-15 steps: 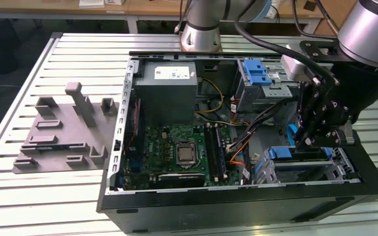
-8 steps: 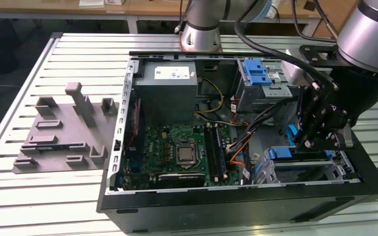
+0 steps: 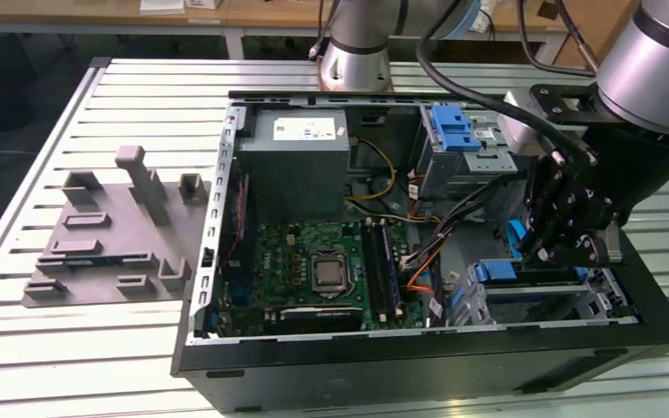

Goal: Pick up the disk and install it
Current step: 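Insert the second disk wire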

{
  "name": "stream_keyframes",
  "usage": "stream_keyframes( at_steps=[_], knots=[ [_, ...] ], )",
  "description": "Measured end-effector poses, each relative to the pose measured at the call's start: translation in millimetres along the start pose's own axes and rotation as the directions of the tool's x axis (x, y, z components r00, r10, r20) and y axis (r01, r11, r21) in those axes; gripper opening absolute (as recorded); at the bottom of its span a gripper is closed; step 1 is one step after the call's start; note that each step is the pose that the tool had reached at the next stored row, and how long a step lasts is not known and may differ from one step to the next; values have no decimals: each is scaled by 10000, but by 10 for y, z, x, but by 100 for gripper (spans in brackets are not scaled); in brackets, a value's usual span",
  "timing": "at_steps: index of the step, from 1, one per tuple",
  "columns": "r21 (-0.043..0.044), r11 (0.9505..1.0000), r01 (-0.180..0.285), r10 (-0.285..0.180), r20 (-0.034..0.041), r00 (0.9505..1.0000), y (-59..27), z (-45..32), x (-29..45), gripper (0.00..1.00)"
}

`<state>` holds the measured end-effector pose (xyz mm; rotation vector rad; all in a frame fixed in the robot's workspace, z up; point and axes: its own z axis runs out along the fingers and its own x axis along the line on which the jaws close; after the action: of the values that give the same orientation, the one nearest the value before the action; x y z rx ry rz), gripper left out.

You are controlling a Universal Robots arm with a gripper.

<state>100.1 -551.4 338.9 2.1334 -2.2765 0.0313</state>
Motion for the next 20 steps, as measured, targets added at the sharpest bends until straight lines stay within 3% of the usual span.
stream_keyframes(
  at_steps=[11,20],
  knots=[
    [-106,9999,4,-3,49,10000,-68,35,-7,24],
    [-128,9999,-4,6,106,9999,-80,42,-8,24]
  ],
)
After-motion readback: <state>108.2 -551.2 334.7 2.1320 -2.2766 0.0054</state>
